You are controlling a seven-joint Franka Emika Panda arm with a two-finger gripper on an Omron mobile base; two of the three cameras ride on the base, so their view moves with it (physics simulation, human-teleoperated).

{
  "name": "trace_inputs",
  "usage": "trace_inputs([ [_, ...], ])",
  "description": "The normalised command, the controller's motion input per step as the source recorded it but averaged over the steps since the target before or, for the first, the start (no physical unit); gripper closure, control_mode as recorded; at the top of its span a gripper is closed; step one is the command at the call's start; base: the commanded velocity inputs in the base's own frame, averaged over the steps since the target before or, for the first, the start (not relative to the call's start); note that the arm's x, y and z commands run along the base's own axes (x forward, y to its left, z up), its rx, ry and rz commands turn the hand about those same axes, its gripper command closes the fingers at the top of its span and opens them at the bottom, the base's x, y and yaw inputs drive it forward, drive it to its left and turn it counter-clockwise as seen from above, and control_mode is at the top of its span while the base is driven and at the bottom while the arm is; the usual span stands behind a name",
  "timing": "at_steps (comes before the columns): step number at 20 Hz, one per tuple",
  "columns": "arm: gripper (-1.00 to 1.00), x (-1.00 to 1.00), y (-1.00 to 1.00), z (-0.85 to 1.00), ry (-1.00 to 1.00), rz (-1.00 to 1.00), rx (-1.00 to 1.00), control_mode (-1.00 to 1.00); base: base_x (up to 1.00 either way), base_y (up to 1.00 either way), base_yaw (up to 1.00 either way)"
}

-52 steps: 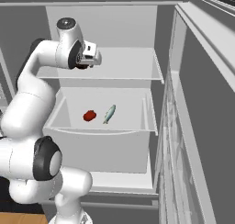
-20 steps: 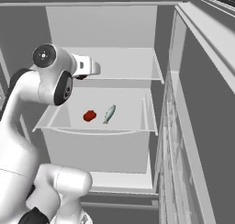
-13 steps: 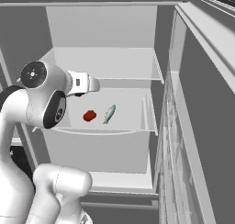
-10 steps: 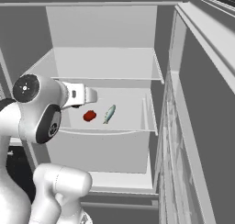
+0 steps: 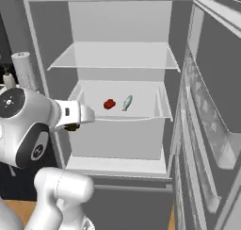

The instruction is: Place one bell pepper and one fish in each tupperware on the nearby counter, to pack two identical lunches.

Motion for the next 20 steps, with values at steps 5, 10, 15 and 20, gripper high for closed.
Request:
trace_inputs([
  [5, 1.0, 0.0, 0.0, 0.0, 0.0, 0.0, 0.0, 1.0, -0.45, 1.0, 0.1],
  [10, 1.0, 0.0, 0.0, 0.0, 0.0, 0.0, 0.0, 1.0, 0.18, 1.0, 0.0],
  [15, 1.0, 0.0, 0.0, 0.0, 0.0, 0.0, 0.0, 1.0, 0.87, 1.0, 0.0],
  [20, 1.0, 0.0, 0.0, 0.0, 0.0, 0.0, 0.0, 1.0, 1.0, 1.0, -0.02],
])
